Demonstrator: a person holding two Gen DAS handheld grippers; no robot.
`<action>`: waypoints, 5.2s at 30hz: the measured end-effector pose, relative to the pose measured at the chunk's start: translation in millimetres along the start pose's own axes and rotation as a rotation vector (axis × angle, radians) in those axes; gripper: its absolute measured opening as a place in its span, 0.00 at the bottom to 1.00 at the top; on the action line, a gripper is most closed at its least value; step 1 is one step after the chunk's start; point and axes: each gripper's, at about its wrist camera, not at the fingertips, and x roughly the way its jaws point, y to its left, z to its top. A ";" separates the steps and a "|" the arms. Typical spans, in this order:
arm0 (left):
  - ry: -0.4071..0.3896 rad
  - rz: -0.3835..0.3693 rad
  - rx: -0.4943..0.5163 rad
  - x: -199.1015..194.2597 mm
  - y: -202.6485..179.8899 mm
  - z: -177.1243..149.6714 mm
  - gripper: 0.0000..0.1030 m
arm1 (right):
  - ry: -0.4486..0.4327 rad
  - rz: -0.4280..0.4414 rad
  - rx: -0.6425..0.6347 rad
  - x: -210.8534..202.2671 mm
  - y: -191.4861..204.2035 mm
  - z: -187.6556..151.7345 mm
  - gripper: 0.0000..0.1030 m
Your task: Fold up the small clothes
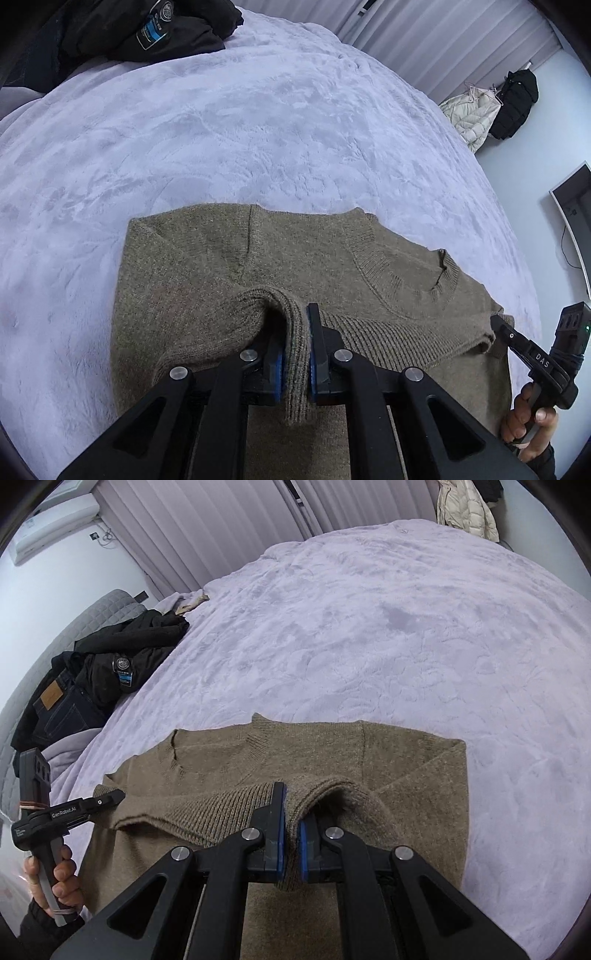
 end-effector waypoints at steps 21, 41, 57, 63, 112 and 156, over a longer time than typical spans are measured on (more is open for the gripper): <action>-0.010 0.077 0.355 -0.7 -66.2 -11.9 0.93 | 0.054 -0.097 -0.188 2.2 52.5 8.2 0.74; -0.108 0.223 0.448 -40.7 -52.3 -84.0 0.93 | 0.016 -0.283 -0.284 -14.3 74.4 -24.1 0.82; -0.123 0.158 0.232 -57.6 -15.3 -113.9 0.97 | 0.128 -0.322 -0.327 41.4 133.8 -39.2 0.97; -0.071 0.231 0.295 -27.3 -14.9 -116.8 0.99 | 0.182 -0.361 -0.418 95.7 155.4 -47.1 0.99; -0.127 0.236 0.345 -90.0 -18.5 -158.1 1.00 | 0.099 -0.239 -0.338 -85.3 50.1 -156.8 0.99; 0.084 0.046 0.119 -10.2 25.9 -60.3 1.00 | 0.079 -0.322 -0.381 3.9 124.5 -97.0 0.99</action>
